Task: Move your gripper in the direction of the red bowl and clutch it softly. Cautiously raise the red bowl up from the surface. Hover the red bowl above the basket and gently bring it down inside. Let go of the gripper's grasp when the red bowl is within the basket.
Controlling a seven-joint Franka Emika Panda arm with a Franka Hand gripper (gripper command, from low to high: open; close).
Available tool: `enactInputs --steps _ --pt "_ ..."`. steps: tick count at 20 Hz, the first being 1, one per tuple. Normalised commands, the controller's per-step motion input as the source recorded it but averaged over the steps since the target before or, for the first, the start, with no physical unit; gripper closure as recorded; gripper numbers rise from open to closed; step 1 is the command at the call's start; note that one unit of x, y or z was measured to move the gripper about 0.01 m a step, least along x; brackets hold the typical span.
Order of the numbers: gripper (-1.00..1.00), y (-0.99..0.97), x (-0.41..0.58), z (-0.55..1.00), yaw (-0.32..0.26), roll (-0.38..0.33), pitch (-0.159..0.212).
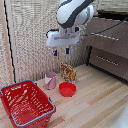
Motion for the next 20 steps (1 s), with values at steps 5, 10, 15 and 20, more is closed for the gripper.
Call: enactInputs --steps 5,10,15,20 --pt "-1.00 -0.37 -0.648 -0.28 -0.084 0.000 0.007" --pt "-1.00 -0.41 -0.489 -0.28 -0.068 0.002 0.010" --pt "-1.00 -0.19 -0.201 -0.37 -0.016 0.000 0.000" --pt "-1.00 -0.11 -0.035 -0.51 0.000 -0.003 0.000"
